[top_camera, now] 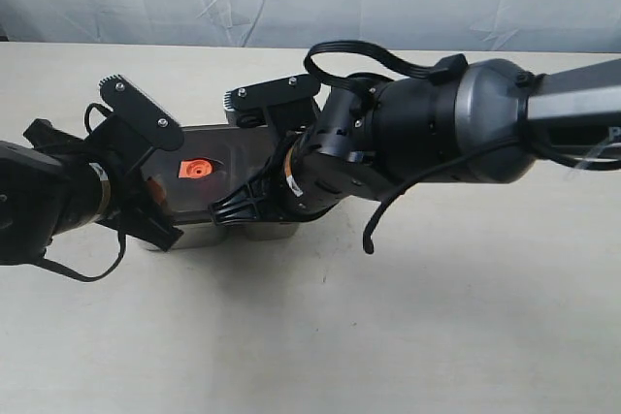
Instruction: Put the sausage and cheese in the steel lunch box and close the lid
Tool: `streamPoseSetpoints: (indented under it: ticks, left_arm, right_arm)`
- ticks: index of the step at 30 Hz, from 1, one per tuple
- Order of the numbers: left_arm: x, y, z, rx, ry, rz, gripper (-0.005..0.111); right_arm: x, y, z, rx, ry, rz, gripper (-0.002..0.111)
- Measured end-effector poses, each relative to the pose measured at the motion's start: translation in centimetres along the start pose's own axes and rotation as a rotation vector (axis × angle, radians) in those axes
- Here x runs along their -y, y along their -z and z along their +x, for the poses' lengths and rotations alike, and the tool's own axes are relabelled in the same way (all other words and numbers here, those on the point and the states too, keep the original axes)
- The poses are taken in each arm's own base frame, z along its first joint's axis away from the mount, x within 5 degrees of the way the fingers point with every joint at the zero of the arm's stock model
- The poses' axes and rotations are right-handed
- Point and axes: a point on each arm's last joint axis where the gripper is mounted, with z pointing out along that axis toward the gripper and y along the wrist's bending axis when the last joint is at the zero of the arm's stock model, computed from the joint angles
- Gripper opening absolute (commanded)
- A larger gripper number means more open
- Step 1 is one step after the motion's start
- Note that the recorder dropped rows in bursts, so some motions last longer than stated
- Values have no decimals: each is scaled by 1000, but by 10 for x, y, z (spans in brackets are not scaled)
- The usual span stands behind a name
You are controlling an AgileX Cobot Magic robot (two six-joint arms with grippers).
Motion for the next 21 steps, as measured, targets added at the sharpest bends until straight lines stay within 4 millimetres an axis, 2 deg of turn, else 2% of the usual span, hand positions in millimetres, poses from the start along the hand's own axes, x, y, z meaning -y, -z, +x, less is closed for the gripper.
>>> streamPoseSetpoints:
  ticks: [15,21]
  left_arm:
    - [-1,0,-1,12,-37,-12,49]
    - [1,-4,1,-1,-55,-9,49]
  right_arm:
    - [-1,-2,1,-22,-28,-4,-1]
    - [0,-14,9,-79,-23,12,-1]
